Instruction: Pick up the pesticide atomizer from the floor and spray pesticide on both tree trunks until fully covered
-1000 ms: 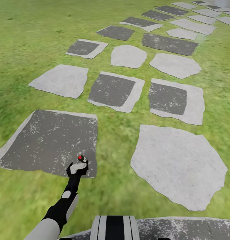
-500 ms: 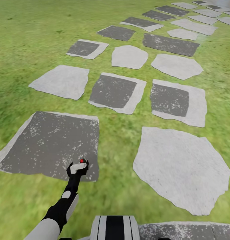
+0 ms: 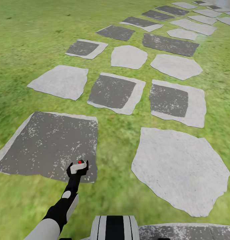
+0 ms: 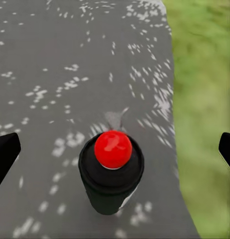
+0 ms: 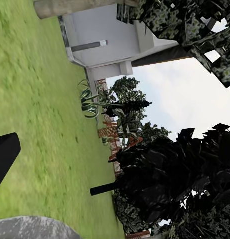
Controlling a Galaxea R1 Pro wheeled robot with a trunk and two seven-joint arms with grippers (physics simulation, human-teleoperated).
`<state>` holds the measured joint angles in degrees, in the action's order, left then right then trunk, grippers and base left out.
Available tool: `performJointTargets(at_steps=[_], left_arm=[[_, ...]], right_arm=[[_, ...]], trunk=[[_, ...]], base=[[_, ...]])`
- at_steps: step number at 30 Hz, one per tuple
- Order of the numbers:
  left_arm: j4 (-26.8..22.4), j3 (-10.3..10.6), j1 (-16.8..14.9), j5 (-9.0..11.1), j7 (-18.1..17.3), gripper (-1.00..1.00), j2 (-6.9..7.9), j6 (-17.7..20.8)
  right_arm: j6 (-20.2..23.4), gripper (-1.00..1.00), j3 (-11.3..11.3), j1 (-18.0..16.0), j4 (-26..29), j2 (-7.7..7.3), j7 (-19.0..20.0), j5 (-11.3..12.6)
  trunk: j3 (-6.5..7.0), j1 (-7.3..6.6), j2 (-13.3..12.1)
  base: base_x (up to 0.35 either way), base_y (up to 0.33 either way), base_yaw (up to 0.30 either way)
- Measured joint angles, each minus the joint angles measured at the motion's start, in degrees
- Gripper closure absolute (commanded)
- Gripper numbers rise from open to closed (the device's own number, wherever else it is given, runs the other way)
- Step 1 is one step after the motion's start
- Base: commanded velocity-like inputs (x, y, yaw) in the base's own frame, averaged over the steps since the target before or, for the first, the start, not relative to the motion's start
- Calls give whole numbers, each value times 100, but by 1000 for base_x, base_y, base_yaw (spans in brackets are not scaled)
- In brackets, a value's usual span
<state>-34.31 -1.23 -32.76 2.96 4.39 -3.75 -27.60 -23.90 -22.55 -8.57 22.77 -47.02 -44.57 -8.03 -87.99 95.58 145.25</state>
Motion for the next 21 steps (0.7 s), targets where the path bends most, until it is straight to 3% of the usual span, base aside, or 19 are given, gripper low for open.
performJointTargets(at_steps=[16,21], left_arm=[[0,3,0,0,0,-100,-1,0],[-3,6,0,4,0,-100,-1,0]], right_arm=[[0,-100,0,-4,0,2,-5,0],[0,-100,1,-2,5,2,-3,0]], trunk=[[0,0,0],[-66,8,4]], base=[[0,-7,0],[0,0,0]])
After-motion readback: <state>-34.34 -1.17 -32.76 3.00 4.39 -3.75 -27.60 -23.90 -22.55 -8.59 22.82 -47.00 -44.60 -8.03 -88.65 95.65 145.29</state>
